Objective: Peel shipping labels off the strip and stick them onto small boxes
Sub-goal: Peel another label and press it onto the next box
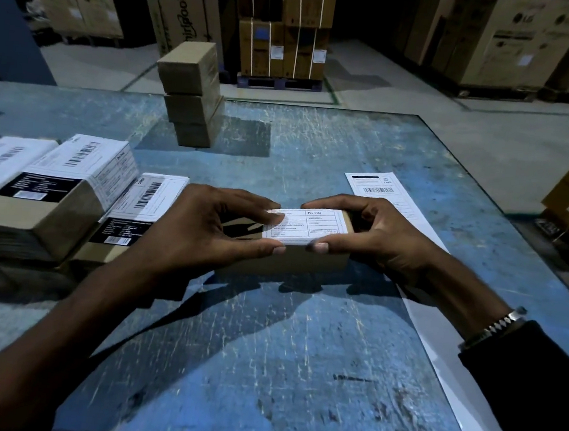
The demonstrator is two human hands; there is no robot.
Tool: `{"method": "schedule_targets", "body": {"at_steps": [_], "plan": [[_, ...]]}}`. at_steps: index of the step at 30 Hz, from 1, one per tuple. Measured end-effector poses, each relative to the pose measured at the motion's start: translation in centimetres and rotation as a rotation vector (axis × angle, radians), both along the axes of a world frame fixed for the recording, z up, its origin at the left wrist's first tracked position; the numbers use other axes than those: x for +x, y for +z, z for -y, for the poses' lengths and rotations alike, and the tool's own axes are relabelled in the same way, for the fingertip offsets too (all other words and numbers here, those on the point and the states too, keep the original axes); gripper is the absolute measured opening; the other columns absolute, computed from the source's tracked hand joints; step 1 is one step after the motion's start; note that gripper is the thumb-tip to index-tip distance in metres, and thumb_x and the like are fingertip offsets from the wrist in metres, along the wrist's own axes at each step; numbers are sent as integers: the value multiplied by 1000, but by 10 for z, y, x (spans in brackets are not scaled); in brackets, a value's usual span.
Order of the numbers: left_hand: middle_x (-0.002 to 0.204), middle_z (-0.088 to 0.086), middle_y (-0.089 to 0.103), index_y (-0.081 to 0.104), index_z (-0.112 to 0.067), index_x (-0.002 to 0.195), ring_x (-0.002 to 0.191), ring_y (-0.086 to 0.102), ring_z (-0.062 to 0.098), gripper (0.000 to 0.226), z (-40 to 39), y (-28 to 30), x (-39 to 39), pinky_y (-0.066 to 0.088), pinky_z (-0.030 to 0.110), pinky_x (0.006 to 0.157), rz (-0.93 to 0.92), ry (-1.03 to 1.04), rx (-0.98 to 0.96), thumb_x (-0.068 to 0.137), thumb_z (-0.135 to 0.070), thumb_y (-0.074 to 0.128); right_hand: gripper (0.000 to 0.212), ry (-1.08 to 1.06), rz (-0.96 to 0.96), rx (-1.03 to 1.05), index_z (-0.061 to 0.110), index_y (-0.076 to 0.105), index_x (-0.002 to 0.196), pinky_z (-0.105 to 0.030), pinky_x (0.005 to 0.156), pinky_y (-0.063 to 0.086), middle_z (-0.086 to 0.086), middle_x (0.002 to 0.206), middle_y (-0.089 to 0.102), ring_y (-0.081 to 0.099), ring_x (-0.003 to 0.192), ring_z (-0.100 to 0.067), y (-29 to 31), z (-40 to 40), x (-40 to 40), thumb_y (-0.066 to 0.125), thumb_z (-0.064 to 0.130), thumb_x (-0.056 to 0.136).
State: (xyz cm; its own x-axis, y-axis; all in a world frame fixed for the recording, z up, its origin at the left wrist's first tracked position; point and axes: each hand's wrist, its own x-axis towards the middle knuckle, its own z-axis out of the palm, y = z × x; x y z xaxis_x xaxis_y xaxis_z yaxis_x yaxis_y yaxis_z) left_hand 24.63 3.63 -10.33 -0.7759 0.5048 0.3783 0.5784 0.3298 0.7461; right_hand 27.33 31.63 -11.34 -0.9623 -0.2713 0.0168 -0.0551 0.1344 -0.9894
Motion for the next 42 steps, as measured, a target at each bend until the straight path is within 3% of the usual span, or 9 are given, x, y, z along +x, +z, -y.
{"method": "schedule_targets", "body": {"at_steps": [9, 17, 21, 24, 26, 28, 32, 37, 42], "plan": [[119, -6, 79, 83, -14, 113, 108, 76, 5, 45, -7, -7, 3, 62, 27, 94, 5, 80, 49, 73, -30, 96, 51, -24, -62, 82, 24, 77, 123, -26, 90, 58, 3, 116, 82, 76, 111, -14, -3, 6, 3, 94, 8, 78], [130, -13, 73, 80, -15, 121, 120, 66, -7, 34, 3, 4, 0, 51, 10, 99, 34, -14, -86, 88, -23, 86, 70, 186, 28, 16, 10, 62, 144, -25, 100, 55, -3, 142, 71, 66, 132, -16, 1, -13, -11, 80, -10, 80], [127, -16, 75, 82, -20, 118, 119, 67, -6, 34, 2, 5, 2, 52, 12, 100, 34, 10, -67, 88, -35, 86, 77, 236, 86, -31, 18, 58, 149, -31, 107, 54, -6, 145, 69, 63, 136, -21, -5, -10, -8, 85, -5, 80], [125, -10, 77, 82, -16, 118, 113, 72, 0, 43, -4, -1, 4, 60, 24, 98, 11, 68, -15, 80, -35, 90, 50, 45, 38, 68, 30, 71, 129, -31, 94, 60, 0, 123, 79, 74, 114, -16, -5, 7, 0, 88, 26, 82], [125, -7, 77, 81, -14, 119, 113, 73, 2, 42, -6, -2, 4, 61, 26, 97, 11, 58, -3, 82, -29, 90, 38, -7, -13, 96, 29, 74, 122, -30, 86, 60, 1, 117, 81, 76, 107, -18, -5, 12, 1, 86, 30, 86], [125, -7, 77, 80, -12, 120, 114, 73, 1, 39, -5, -2, 4, 60, 24, 98, 29, 39, 4, 84, -25, 89, 36, 4, -41, 109, 30, 75, 122, -37, 94, 59, 2, 120, 80, 74, 113, -21, -4, 10, 0, 85, 30, 88], [130, -9, 74, 80, -14, 122, 119, 69, -2, 39, -2, 2, 1, 55, 19, 101, 36, -14, -36, 85, -26, 84, 49, 76, -68, 118, 29, 74, 129, -40, 106, 57, 1, 126, 78, 71, 120, -22, -3, 2, -4, 88, 26, 82], [138, -6, 71, 73, -12, 134, 130, 64, -1, 49, 5, -1, -5, 49, 19, 111, 32, -93, -77, 86, -19, 85, 78, 193, -9, 132, 26, 59, 147, -30, 103, 57, 1, 133, 75, 71, 124, -16, -5, -10, -12, 87, -3, 80], [140, -7, 68, 66, -14, 144, 128, 64, 1, 69, 4, -3, -8, 54, 29, 109, -141, -66, -228, 83, -38, 86, 83, 115, -103, 404, 29, 61, 138, -23, 102, 56, 13, 126, 77, 70, 120, -4, -4, -12, -15, 100, 7, 69]]}}
